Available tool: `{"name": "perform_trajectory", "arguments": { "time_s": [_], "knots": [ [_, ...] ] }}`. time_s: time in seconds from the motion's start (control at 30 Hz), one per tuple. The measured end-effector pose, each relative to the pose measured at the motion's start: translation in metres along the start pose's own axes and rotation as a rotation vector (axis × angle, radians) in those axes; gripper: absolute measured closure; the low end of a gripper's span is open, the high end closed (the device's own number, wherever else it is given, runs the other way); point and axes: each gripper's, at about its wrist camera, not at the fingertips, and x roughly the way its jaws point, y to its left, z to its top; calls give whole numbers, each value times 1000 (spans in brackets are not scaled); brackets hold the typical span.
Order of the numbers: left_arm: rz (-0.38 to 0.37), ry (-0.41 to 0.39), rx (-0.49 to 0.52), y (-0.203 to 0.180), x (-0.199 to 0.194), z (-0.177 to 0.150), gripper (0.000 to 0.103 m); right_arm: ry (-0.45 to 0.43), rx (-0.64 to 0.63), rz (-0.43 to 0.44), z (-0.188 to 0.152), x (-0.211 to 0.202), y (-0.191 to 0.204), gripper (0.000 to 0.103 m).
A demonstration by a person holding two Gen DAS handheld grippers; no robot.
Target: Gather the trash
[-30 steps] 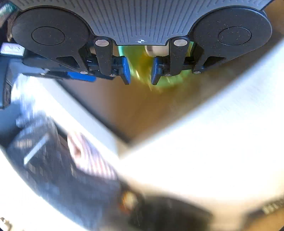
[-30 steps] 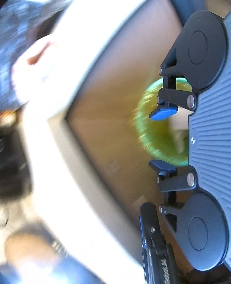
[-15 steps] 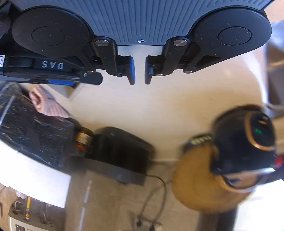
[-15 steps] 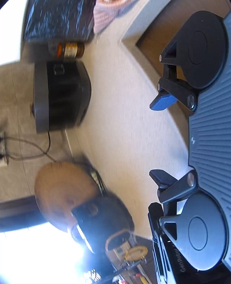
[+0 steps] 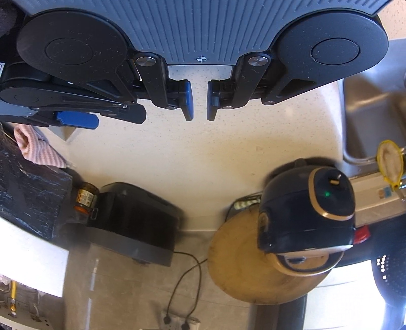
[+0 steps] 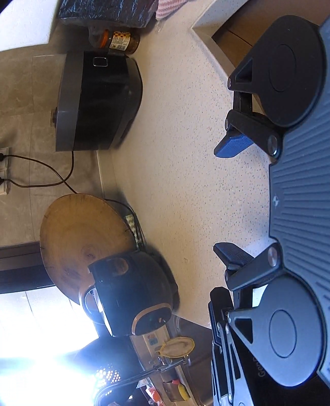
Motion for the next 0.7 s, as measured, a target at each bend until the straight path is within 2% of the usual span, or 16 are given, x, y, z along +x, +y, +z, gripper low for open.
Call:
{"name": "perform_trajectory", "arguments": {
  "time_s": [0.13, 0.7],
  "knots": [
    [19, 5, 24, -3, 1, 0, 88, 0, 12, -10, -1, -1, -4, 28],
    [-4, 33, 23, -3, 8, 0, 88, 20, 16, -20, -4, 1, -6, 28]
  ]
}}
